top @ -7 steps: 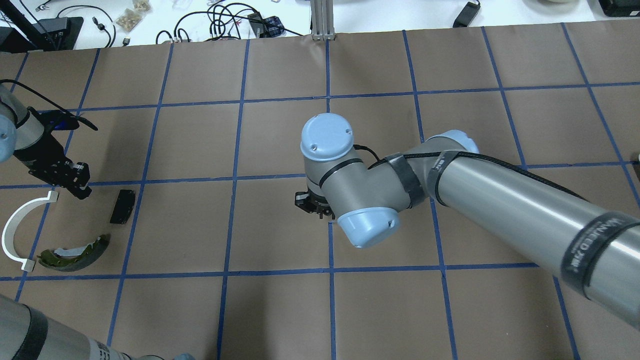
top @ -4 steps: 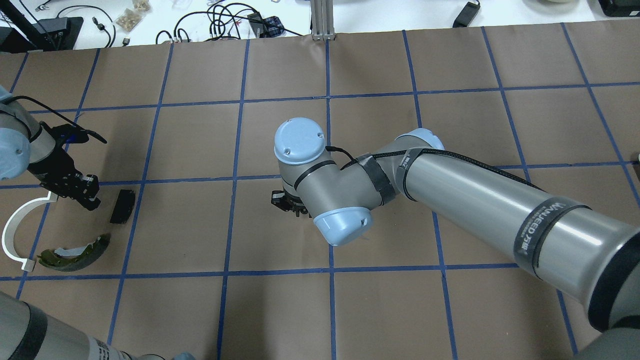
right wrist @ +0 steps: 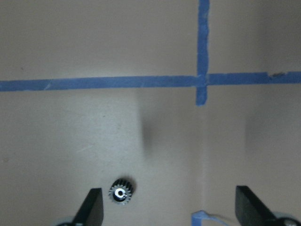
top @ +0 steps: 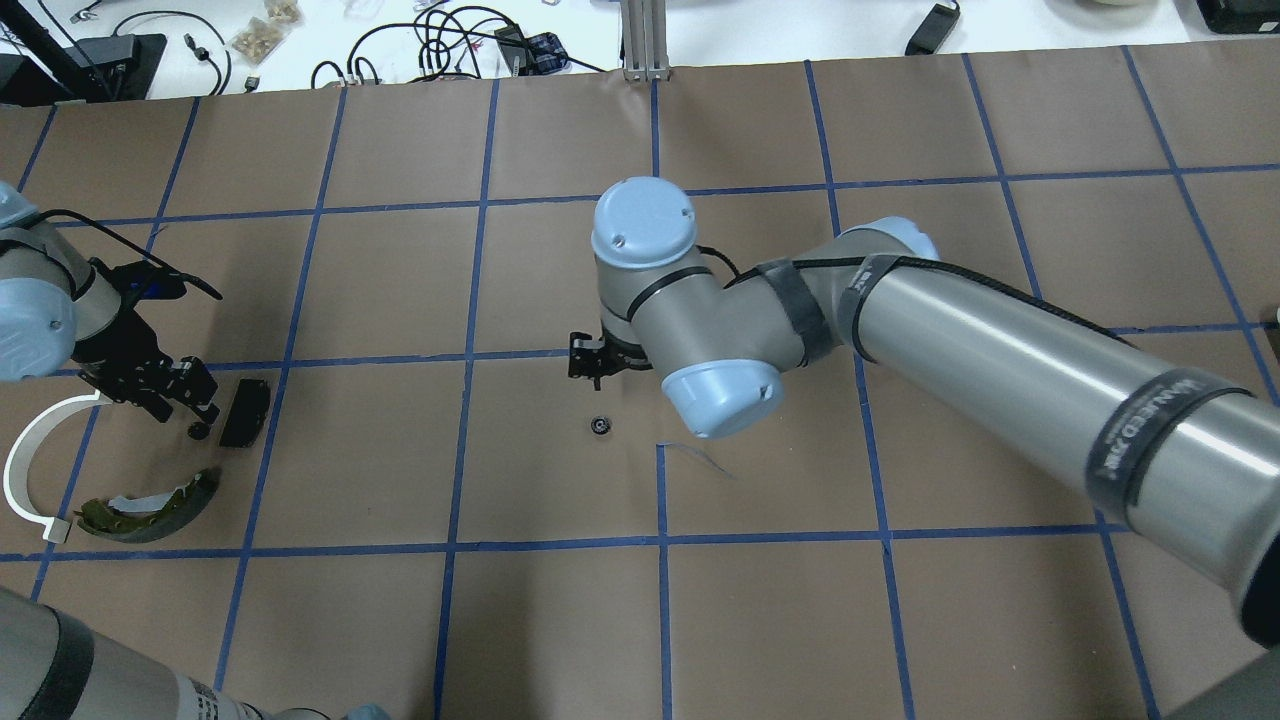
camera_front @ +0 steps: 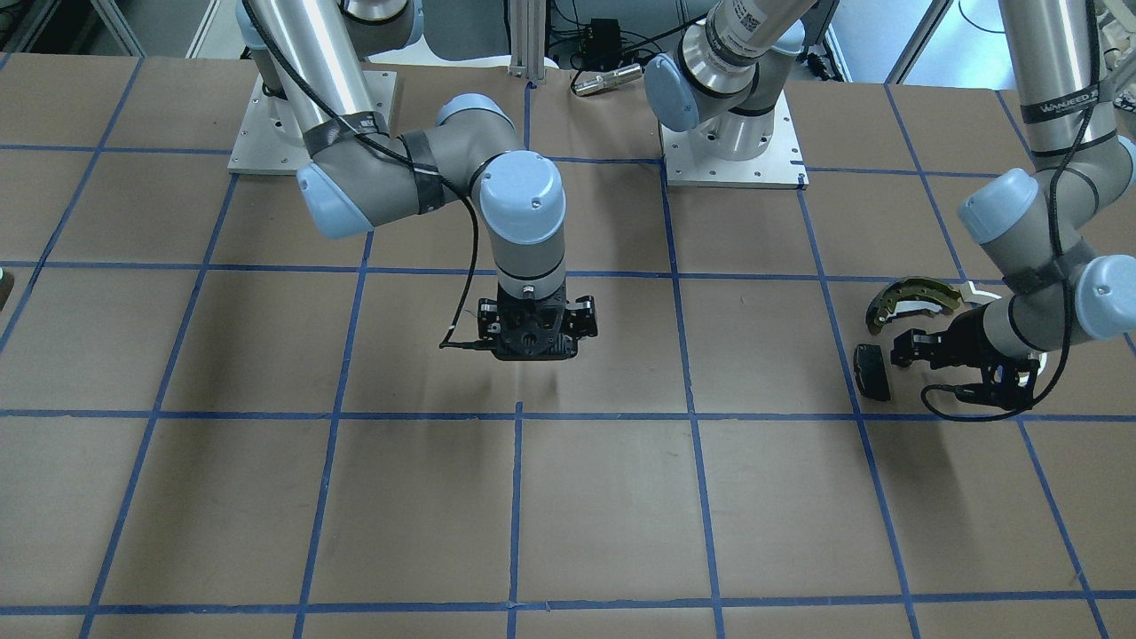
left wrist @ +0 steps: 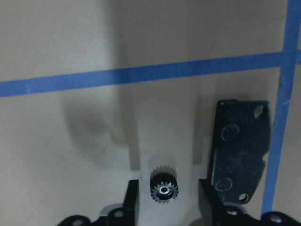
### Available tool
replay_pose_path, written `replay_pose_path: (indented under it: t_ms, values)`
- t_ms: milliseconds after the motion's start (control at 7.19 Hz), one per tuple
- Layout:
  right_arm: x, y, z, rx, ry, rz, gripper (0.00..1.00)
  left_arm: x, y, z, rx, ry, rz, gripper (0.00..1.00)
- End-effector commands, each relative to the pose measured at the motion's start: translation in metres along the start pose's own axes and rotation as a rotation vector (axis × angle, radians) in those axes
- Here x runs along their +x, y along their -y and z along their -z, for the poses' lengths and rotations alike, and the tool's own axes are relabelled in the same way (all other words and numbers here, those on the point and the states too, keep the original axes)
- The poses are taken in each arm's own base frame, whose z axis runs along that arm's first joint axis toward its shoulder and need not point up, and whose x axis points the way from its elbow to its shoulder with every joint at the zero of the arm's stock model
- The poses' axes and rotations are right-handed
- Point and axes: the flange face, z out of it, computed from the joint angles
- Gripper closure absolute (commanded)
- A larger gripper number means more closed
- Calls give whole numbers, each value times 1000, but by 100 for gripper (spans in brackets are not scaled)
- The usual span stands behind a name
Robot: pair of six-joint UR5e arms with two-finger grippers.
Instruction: Place bearing gear from tray to pile
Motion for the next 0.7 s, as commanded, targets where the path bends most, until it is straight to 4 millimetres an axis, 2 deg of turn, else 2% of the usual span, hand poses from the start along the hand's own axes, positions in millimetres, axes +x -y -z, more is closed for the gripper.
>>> replay_pose_path:
  t_ms: [0, 139, 278, 417, 556]
  values:
    - [101, 19, 73, -60, -17, 128, 0, -3, 4, 37, 36, 67, 4, 0]
    - [155, 26, 98, -77, -16, 175, 0, 2, 18, 62, 77, 75, 24, 0]
    - [206, 26, 140, -39, -82, 195, 0, 43, 39, 90, 105, 55, -2, 0]
    - [220, 19, 178, 2, -79, 170, 0, 102, 52, 115, 118, 71, -9, 0]
    - [214, 18, 216, 47, -81, 156, 0, 160, 57, 125, 134, 59, 4, 0]
